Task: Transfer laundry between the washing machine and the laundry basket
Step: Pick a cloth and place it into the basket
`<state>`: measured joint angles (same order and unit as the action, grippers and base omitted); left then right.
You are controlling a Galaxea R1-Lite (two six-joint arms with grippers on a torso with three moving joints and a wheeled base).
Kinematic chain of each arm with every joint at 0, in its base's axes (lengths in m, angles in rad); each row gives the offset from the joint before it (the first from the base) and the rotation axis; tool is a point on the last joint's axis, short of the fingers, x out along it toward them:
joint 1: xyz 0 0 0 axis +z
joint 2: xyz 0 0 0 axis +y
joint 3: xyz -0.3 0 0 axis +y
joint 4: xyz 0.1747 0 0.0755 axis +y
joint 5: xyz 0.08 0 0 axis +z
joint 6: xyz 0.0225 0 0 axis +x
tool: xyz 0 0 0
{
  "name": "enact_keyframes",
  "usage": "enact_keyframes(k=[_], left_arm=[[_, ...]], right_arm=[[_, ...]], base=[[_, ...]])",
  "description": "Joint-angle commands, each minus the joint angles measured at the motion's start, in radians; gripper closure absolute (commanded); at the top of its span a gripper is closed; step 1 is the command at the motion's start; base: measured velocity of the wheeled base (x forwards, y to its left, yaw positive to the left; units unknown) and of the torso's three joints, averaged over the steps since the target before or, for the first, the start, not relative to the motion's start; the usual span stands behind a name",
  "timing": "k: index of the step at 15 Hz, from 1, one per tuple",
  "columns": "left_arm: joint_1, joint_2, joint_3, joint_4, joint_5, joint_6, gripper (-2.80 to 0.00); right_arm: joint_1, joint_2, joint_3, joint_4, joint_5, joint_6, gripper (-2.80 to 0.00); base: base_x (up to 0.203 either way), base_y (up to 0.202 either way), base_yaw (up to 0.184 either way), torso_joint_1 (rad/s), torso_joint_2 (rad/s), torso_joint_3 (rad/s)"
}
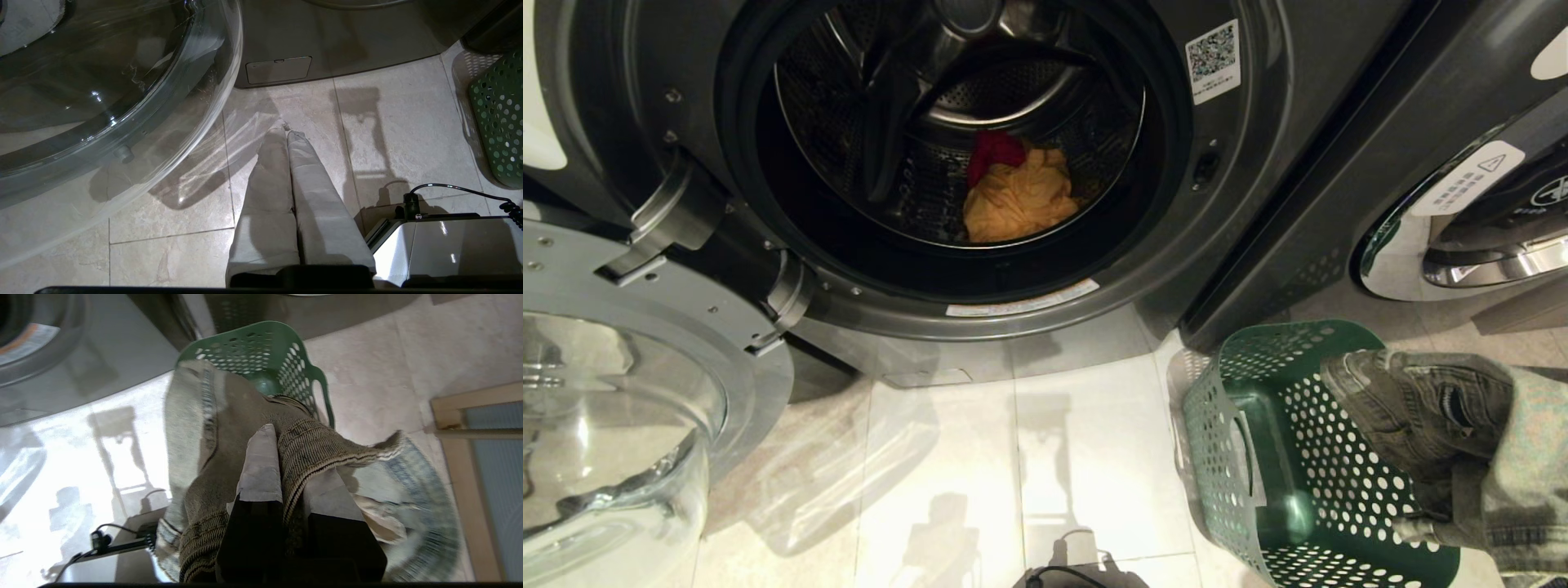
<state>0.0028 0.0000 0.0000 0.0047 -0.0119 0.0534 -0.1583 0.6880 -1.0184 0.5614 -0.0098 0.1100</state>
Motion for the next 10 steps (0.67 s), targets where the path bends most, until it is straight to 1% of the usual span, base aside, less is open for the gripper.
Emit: enact_keyframes(k=[1,2,3,6,10], left_arm=[[0.0,0.002,0.0,0.0,0.0,0.0,0.0],[0.0,0.002,0.0,0.0,0.0,0.0,0.0],[0.0,0.002,0.0,0.0,0.0,0.0,0.0],[0.0,0.002,0.0,0.0,0.0,0.0,0.0],[0.0,0.002,0.0,0.0,0.0,0.0,0.0]], right_arm=[[0.0,0.026,0.025,-0.029,-0.066,-0.001,0.0],[0.0,0.048,0.046,-0.073,-0.109,-0.001,0.0],[0.0,0.071,0.062,-0.116,-0.131,-0.001,0.0],[0.002,0.097,0.096,-0.175,-0.139,0.001,0.0],[0.002,0.112,0.123,-0.199,-0.134,0.005,0.0]], base=[[0.0,0.0,0.0,0.0,0.0,0.0],[0.0,0.0,0.0,0.0,0.0,0.0],[0.0,0.0,0.0,0.0,0.0,0.0],[0.0,0.0,0.0,0.0,0.0,0.0],[0.0,0.0,0.0,0.0,0.0,0.0]])
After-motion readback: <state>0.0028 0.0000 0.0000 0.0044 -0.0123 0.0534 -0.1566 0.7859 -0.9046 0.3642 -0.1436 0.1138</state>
